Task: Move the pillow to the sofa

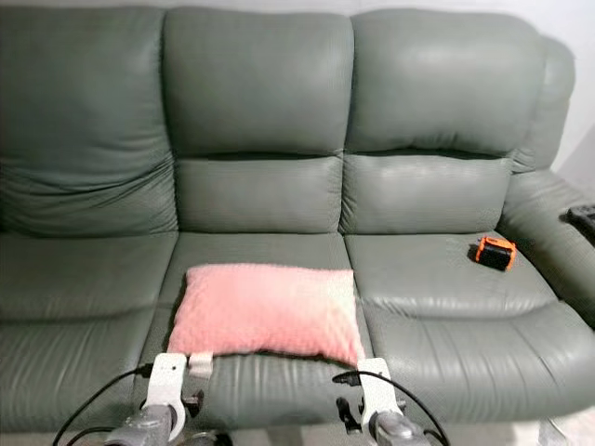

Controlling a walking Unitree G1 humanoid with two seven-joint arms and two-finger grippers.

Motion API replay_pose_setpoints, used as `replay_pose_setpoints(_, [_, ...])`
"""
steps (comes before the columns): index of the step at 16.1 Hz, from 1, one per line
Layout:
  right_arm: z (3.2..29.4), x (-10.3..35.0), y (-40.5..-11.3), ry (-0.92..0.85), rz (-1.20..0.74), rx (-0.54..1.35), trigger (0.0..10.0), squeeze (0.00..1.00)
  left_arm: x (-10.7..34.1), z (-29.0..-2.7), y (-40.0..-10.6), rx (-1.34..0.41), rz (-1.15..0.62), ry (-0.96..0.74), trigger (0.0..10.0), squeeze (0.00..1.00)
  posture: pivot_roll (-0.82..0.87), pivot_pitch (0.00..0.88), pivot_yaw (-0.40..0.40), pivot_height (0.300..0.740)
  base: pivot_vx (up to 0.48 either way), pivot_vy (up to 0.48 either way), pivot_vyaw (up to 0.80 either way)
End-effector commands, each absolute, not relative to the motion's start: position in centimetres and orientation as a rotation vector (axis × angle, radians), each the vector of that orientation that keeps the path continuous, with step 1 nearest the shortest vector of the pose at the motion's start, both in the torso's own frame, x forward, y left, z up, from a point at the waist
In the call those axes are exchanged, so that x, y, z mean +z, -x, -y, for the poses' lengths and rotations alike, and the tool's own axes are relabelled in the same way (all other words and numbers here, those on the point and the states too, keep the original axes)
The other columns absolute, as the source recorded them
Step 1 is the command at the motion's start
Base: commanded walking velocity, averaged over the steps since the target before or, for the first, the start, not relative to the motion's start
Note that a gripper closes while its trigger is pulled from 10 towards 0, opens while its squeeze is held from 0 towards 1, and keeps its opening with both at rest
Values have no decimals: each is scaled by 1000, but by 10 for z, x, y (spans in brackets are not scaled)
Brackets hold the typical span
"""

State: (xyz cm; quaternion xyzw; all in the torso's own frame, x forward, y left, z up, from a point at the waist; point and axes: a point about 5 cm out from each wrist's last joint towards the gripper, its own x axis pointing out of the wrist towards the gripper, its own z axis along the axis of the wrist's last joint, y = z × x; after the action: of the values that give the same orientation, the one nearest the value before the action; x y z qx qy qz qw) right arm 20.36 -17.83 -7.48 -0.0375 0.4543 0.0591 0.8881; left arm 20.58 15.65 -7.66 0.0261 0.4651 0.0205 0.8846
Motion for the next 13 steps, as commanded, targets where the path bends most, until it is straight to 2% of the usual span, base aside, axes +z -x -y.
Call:
replay_pose_setpoints(1, [178,-75,-203,82,-949,128,10000,0,-76,-160,-206,44,-973,-71,10000,0,-93,2,-16,740,-330,0,0])
replay_pose_setpoints(10, [178,-76,-202,71,-951,124,10000,0,-76,-164,-206,50,-972,-76,10000,0,-90,6,-13,740,-311,0,0])
replay_pose_setpoints(13, [179,-76,-202,50,-950,102,10000,0,-76,-164,-206,56,-970,-70,10000,0,-88,10,-14,740,0,0,0])
